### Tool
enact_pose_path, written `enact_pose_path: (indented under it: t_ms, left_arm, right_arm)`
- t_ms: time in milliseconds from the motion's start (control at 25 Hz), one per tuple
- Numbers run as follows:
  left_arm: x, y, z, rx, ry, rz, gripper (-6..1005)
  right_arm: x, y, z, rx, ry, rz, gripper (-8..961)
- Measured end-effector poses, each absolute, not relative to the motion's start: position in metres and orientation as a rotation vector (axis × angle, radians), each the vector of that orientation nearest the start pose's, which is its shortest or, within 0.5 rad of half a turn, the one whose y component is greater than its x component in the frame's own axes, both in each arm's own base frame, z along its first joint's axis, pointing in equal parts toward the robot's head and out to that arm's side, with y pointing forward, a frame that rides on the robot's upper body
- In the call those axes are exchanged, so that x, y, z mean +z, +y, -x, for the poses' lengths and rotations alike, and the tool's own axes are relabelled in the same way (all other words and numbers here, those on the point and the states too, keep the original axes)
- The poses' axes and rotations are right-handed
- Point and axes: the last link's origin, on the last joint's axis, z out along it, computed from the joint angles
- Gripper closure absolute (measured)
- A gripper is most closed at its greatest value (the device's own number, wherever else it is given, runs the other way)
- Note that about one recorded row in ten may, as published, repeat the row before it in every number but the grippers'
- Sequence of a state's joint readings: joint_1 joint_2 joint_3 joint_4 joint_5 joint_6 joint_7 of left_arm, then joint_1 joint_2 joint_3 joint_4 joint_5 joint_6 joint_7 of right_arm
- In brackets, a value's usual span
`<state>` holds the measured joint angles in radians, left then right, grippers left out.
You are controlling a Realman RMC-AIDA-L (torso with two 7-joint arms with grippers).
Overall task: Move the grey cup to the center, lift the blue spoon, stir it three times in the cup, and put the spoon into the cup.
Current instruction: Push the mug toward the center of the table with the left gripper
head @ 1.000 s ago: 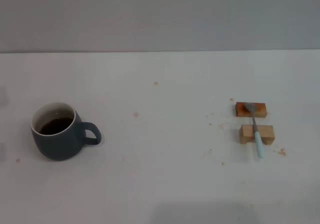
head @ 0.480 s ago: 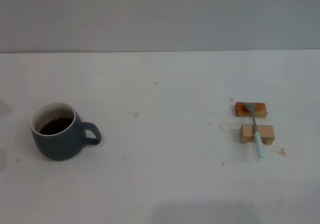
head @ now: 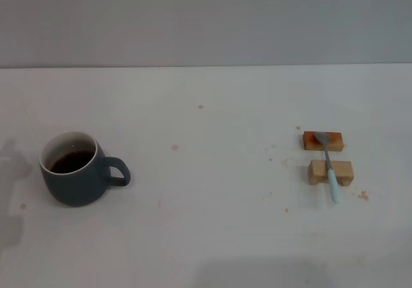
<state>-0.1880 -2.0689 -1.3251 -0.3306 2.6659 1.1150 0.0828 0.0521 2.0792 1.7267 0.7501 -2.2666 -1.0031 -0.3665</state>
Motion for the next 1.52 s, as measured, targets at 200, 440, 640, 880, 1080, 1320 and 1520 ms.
enact_pose_path:
  t_ms: [200,440,640,880,1080,1320,1520]
  left_arm:
    - [0.007,0.274,0.381,-0.413,-0.47,1.497,1001]
    - [-0.005,0.27,0.378,-0.406,-0.468,1.556,1001]
    - [-0.015,0.269,0.373,-0.407,-0.462,1.614,1001]
    - [-0.025,0.271,0.364,-0.425,-0.437,1.672,1001]
    - [-0.033,0.271,0.358,-0.434,-0.418,1.721,1001]
    - [-0.044,0.268,0.35,-0.447,-0.386,1.794,1001]
    - [-0.052,0.266,0.343,-0.467,-0.366,1.84,1001]
  right_arm:
    - [0.152,0.259,-0.41,0.398,0.555,0.678,146]
    - [0.155,0.259,-0.407,0.409,0.546,0.677,146]
    - [0.156,0.258,-0.405,0.415,0.54,0.678,146]
    - [0.158,0.258,-0.403,0.421,0.533,0.676,146]
    - [0.158,0.258,-0.403,0.422,0.532,0.679,145]
    - [0.158,0.259,-0.401,0.429,0.53,0.679,145]
    - [0.157,0.261,-0.398,0.44,0.526,0.688,145]
